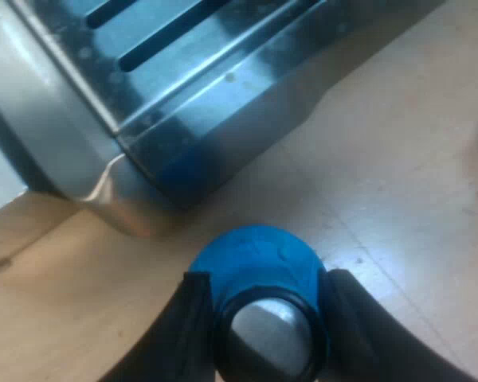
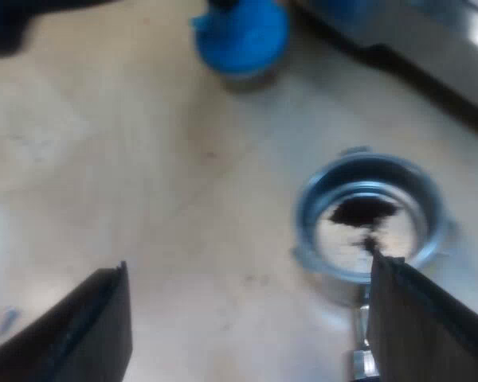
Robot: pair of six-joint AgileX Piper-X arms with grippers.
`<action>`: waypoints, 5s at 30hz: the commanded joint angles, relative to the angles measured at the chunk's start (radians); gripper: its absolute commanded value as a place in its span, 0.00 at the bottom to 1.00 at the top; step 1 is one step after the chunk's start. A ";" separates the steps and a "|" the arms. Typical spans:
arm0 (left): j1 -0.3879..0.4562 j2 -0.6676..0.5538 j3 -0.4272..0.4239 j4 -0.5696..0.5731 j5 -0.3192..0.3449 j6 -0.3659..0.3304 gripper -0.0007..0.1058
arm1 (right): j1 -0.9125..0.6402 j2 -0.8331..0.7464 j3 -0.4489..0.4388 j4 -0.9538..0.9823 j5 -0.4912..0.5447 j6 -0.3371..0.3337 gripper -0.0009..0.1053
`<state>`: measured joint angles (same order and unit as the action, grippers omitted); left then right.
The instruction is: Grind coffee beans and then tamp
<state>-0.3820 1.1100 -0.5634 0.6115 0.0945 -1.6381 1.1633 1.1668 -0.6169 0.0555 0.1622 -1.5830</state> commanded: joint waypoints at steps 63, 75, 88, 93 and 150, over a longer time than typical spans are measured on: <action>0.082 -0.483 -0.485 0.363 -0.008 -0.092 0.78 | -0.522 -0.393 -0.381 0.922 -0.011 0.032 0.61; 0.280 -0.483 -0.486 0.432 0.101 -0.083 0.78 | -1.038 -0.539 -0.381 1.114 -0.125 -0.180 0.61; 0.280 -0.619 -0.488 0.533 0.005 -0.066 0.78 | -1.242 -0.687 -0.381 1.149 -0.146 -0.261 0.59; 0.280 -0.754 -0.488 0.619 -0.040 -0.054 0.78 | -1.242 -0.784 -0.381 1.161 -0.146 -0.261 0.57; 0.280 -1.263 -0.064 0.415 0.127 -0.054 0.78 | -1.238 -1.218 0.014 1.002 -0.324 -0.253 0.57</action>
<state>-0.1016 -0.0167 -0.6383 1.0494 0.2149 -1.6906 -0.0750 -0.0070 -0.6056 1.0650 -0.1525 -1.8317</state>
